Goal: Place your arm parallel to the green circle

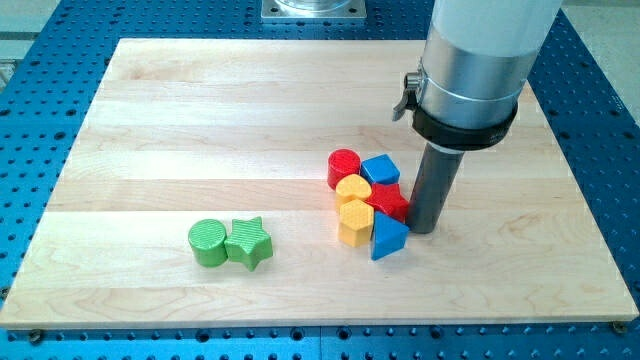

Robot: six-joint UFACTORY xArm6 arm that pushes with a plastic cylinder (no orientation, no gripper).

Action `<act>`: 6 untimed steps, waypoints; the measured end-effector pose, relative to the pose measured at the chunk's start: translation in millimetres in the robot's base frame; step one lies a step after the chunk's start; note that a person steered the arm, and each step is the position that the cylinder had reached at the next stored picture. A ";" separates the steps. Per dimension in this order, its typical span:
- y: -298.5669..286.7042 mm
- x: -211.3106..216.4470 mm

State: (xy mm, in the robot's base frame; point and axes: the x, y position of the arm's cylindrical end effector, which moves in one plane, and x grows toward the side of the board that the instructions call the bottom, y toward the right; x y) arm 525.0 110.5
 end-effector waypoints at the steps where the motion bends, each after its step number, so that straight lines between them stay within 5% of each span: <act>1: 22.5 -1.5; 3: 15.2 -112.8; 5: -34.2 -130.7; 6: -94.9 -105.3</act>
State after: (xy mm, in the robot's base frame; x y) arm 419.6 15.7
